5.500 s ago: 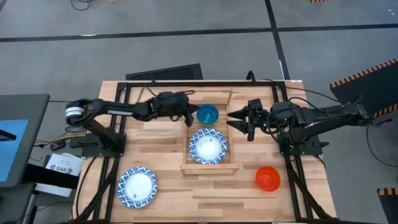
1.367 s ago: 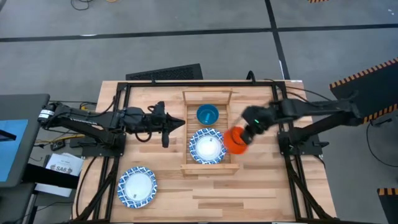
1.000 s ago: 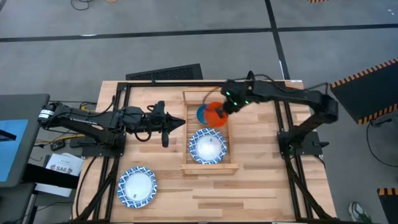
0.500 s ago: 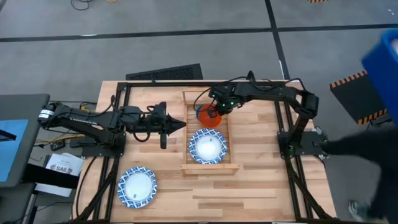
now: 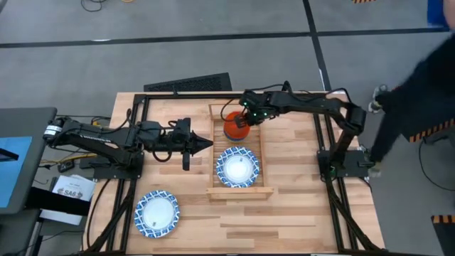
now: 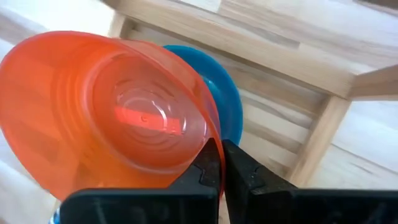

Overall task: Place and stack bowls onto a shelf
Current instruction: Stack the orange bowl on top of the blue bowl on the shelf, then stack the blue patterned bowl on top of the blue patterned bowl on the shelf

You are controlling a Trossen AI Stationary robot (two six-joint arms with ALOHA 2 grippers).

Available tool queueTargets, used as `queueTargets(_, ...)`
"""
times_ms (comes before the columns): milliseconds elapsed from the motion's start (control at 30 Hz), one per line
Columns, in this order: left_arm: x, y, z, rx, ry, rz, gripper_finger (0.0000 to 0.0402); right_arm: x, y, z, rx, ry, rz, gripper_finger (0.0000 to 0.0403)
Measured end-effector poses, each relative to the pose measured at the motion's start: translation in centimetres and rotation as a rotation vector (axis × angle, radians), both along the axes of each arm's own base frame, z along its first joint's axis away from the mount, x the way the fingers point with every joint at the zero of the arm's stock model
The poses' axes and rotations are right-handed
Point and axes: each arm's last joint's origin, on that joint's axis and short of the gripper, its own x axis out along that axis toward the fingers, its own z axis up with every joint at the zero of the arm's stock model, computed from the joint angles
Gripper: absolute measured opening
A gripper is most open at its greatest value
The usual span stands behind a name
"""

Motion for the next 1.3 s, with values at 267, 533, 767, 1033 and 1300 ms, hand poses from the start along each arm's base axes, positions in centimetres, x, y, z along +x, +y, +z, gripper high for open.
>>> queueTargets(267,0.0,0.0,0.0,-0.001,0.0,0.001,0.0,0.8,-0.5,-1.6,0.013,0.016,-0.017,0.0051)
queueTargets(533,0.0,0.0,0.0,-0.001,0.0,0.003,0.0,0.6,-0.3,-1.9,0.034,0.042,0.014,0.0065)
queueTargets(767,0.0,0.0,0.0,-0.001,0.0,0.003,0.0,0.7,-0.2,-1.9,0.049,0.036,0.037,0.0073)
queueTargets(1033,0.0,0.0,0.0,-0.001,0.0,0.003,0.0,0.4,-0.1,-1.3,0.035,0.037,0.081,0.0151)
queueTargets(1300,0.0,0.0,0.0,0.01,0.002,0.003,0.0,-1.2,0.9,0.8,-0.009,0.077,0.211,0.0237)
